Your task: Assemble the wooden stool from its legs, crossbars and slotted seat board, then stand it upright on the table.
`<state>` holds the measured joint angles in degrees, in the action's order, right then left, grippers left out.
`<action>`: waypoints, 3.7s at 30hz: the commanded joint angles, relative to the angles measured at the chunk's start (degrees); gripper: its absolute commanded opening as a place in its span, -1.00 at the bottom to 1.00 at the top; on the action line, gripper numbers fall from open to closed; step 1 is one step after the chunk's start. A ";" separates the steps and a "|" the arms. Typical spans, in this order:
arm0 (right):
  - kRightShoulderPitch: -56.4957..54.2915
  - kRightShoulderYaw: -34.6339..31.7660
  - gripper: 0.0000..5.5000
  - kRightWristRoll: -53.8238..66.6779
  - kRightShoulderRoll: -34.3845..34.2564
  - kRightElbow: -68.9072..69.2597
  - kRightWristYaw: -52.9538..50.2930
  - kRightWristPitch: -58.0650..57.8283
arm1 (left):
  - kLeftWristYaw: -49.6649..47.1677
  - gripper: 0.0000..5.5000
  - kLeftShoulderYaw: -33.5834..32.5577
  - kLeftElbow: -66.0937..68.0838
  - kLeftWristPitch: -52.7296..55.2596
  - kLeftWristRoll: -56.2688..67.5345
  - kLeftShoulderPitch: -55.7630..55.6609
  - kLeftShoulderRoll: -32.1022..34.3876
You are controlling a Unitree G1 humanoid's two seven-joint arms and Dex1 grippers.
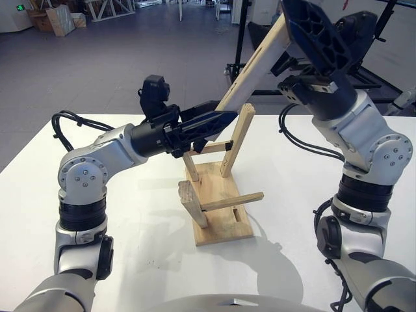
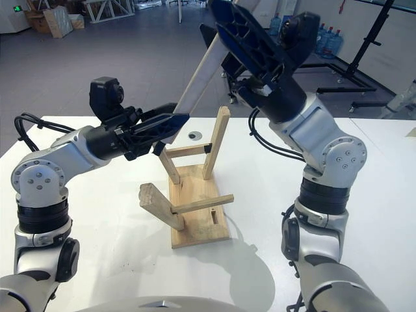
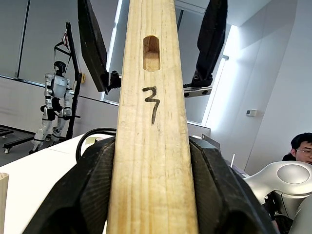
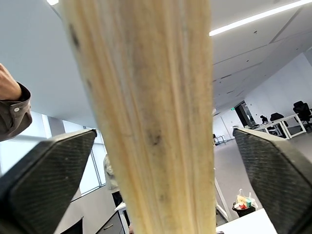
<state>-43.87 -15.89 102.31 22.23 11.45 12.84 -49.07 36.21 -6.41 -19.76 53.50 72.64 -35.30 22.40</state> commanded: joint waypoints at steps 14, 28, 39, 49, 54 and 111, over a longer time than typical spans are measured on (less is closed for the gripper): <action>-0.38 0.07 -0.19 1.85 0.47 0.68 0.42 1.50 | 2.65 -0.26 1.43 -1.51 -1.75 -4.03 1.99 0.85; 5.63 0.37 -0.25 -10.11 2.54 3.85 6.41 3.34 | 2.84 0.12 2.28 -2.49 -3.57 -7.96 2.42 1.01; 20.72 -8.21 -0.25 -30.69 12.22 4.13 25.31 11.36 | -8.11 0.75 -12.81 -2.21 -2.65 -1.44 1.63 8.14; 35.32 -7.42 -0.25 -37.05 12.57 1.35 41.04 13.27 | -10.37 0.75 -13.52 0.95 -3.55 -4.16 8.89 10.89; 38.65 -4.27 -0.25 -43.88 11.59 -2.11 46.88 17.60 | -8.33 0.75 -12.13 3.68 -3.79 -6.48 8.64 11.34; 36.09 11.56 -0.25 -60.96 4.46 -6.01 64.67 37.86 | 1.93 0.75 -3.37 10.91 -2.86 -15.63 3.83 6.55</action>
<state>-7.78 -5.16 43.77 25.86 4.17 77.50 -12.45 38.00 -10.34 -8.55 49.76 57.68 -30.42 28.51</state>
